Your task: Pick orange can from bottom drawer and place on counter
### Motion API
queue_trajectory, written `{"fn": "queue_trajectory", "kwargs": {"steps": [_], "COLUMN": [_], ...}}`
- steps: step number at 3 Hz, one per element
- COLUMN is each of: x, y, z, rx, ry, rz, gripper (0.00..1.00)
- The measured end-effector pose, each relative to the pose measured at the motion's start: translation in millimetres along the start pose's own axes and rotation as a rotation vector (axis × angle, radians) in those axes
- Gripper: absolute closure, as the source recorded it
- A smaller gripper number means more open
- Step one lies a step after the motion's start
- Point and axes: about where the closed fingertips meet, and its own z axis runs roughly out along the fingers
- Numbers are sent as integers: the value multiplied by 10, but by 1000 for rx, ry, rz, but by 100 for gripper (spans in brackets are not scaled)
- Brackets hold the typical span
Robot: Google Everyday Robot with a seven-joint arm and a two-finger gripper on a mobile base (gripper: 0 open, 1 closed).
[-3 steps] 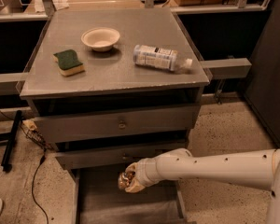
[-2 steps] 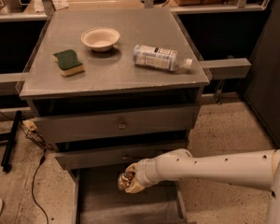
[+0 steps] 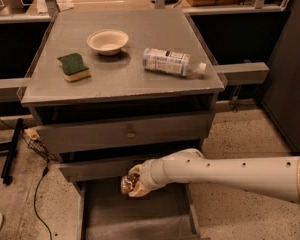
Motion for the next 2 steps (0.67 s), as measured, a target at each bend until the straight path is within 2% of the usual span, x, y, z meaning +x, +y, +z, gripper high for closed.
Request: {"fn": "queue_trajectory", "kwargs": {"steps": [1, 2], "x": [-225, -229], "y": [-135, -122], "z": [-130, -238], "rx": [1, 6], "ry": [-3, -11], "rz": [-50, -43], "gripper": [100, 100]}}
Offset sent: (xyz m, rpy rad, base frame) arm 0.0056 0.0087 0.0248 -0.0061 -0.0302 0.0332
